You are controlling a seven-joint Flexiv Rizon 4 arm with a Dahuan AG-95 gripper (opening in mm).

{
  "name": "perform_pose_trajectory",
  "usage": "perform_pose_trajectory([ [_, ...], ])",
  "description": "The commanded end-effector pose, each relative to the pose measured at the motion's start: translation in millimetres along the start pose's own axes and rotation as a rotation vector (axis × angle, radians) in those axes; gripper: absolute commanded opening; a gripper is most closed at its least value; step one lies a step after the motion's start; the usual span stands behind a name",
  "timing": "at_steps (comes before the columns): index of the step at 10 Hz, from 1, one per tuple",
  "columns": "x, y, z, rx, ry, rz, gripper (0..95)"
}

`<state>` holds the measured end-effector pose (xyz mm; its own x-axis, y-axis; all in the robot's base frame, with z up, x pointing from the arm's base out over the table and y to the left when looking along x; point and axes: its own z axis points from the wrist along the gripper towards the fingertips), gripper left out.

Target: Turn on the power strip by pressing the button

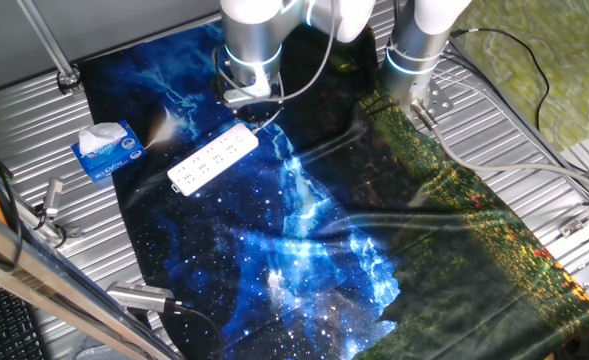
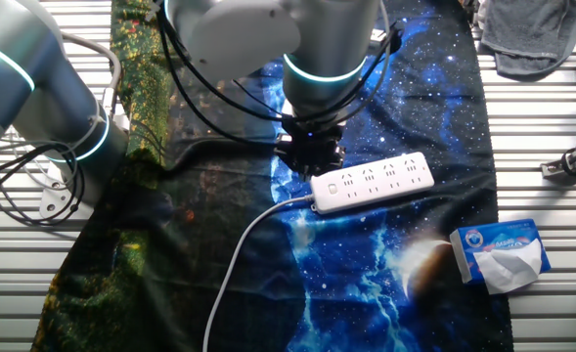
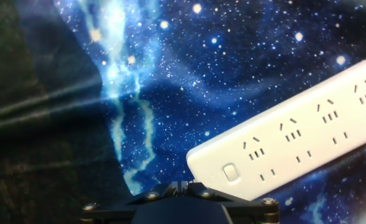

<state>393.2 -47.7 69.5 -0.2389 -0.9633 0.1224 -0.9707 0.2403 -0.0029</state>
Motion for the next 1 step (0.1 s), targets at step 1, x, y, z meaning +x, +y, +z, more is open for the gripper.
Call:
perform_pose_trajectory([
  [1,0.6,1.5,-1.9,-0.004,-0.011,-0.001,0.0],
])
